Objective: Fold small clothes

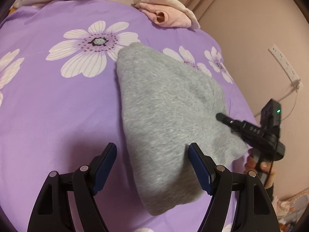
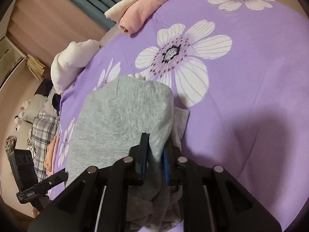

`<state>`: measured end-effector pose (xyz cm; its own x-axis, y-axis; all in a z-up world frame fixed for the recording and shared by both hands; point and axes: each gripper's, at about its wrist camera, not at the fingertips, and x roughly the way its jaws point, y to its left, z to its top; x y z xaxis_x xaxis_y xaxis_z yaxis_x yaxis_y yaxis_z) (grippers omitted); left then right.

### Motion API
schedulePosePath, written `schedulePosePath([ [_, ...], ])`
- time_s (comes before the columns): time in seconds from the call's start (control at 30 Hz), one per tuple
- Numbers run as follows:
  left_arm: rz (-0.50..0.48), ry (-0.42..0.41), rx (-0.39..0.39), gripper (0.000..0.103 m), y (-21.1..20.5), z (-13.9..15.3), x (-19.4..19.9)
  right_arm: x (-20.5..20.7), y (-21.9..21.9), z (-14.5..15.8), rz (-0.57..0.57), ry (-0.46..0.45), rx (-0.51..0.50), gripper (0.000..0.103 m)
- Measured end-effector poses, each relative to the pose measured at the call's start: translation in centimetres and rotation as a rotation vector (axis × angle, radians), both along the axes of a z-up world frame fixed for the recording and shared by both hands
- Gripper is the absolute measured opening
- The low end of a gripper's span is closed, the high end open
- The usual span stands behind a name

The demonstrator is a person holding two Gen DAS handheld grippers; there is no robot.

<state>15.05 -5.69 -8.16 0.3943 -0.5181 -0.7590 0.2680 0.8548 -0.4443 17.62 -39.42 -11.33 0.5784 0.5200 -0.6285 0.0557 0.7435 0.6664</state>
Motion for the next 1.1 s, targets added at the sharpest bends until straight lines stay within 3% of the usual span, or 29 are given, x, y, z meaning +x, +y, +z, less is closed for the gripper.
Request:
schedulePosePath([
  [0.13,-0.022,-0.002,0.024,0.075,-1.0,-0.2,0.0,-2.0,-0.5,4.0,-0.062,-0.096,-0.166,0.035],
  [0.27,-0.026,-0.012,0.056,0.075,-1.6,-0.1,-0.1,-4.4,0.4,7.0,0.056,-0.211,-0.103,0.035],
  [0.37,-0.023,-0.008,0.059,0.075,-1.6,-0.1,-0.1,-5.6,3.1,6.1,0.171,-0.175,-0.156,0.024],
  [0.5,-0.03,-0.005,0.067,0.075,-1.8,-0.1,-0.1,-5.5,4.3,3.1,0.189,-0.081,-0.247,0.015],
  [0.67,-0.026,0.008,0.065,0.075,-1.6,0.0,-0.2,-5.3,3.9,2.9,0.182,-0.061,-0.225,0.015],
  [0.73,-0.02,-0.004,0.056,0.075,-1.2,0.5,-0.4,-5.8,3.2,3.7,0.169,-0.09,-0.17,0.021],
  [0.8,-0.007,-0.009,0.036,0.075,-0.6,0.8,-0.3,-6.1,1.7,4.1,0.125,-0.105,-0.079,0.043],
  [0.83,-0.001,-0.005,0.018,0.075,-0.2,0.9,-0.1,-6.1,0.9,4.0,0.097,-0.107,-0.053,0.047],
  [0.9,0.018,0.007,-0.005,0.076,0.4,0.9,0.4,-5.9,0.3,3.9,0.043,-0.083,-0.078,0.062],
  [1.1,0.037,0.041,-0.057,0.076,0.7,0.3,1.8,-4.5,-0.9,2.3,0.012,-0.014,-0.052,0.065],
])
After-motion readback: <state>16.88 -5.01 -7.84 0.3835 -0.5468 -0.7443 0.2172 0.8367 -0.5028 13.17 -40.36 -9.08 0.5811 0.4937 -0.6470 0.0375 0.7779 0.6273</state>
